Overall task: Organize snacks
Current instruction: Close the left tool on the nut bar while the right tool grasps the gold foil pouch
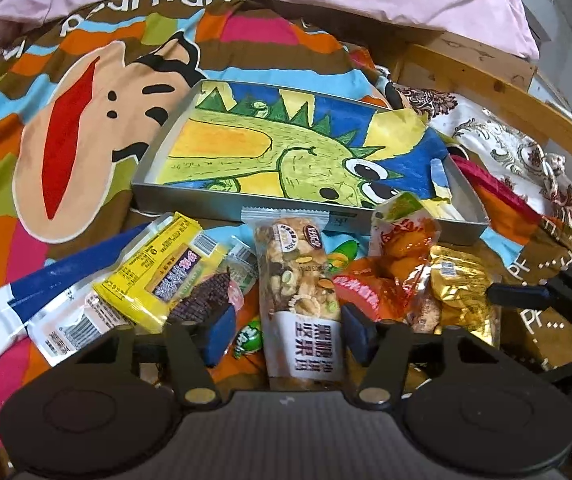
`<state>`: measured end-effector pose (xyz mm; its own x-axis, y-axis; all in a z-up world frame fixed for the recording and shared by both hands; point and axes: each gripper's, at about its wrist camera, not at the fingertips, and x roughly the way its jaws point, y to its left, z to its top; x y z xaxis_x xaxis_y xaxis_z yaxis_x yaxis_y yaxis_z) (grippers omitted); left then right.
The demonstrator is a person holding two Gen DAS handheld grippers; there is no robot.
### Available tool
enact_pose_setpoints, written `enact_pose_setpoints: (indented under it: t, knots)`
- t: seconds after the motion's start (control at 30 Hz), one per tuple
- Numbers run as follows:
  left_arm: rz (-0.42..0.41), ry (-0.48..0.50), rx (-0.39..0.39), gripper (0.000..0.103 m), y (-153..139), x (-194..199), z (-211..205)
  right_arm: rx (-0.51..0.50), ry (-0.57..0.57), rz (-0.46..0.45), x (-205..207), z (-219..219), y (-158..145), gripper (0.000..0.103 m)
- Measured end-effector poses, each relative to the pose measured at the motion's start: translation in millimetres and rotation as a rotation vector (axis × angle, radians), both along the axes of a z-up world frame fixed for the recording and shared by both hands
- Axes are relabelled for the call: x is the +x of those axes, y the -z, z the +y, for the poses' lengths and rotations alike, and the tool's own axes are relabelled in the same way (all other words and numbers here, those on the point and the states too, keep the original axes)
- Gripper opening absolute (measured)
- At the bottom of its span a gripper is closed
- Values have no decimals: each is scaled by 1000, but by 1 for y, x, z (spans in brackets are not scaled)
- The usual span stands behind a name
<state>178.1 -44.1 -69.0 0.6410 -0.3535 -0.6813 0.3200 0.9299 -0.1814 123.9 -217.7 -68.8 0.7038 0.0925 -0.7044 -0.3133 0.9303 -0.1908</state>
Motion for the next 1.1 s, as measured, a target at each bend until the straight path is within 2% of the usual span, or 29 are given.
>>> enact_pose_setpoints:
  t: [0.1, 0.33, 0.43, 0.73, 0.8, 0.97, 1.1]
  knots:
    - [1, 14, -12, 47, -1, -2, -1, 12, 0, 4, 0, -2, -1, 71]
    - [-14, 32, -1, 45, -2, -8, -4, -7, -17, -17, -4, -1, -2, 67]
    - [-11, 25, -19, 42, -5, -9, -2, -45, -34, -35, -6, 2, -1, 67]
    - [4, 25, -42, 41, -7, -11, -2, -193, -100, -126, -15, 14, 1, 66]
    - [22, 18, -59, 41, -8, -12, -1, -212, -108, -135, -16, 15, 1, 66]
    - [144, -28, -166, 40, -5, -13, 9, -277, -130, -159, -18, 20, 4, 65]
    - [134, -9, -112, 40, -2, -14, 5, -356, -167, -189, -24, 27, 9, 65]
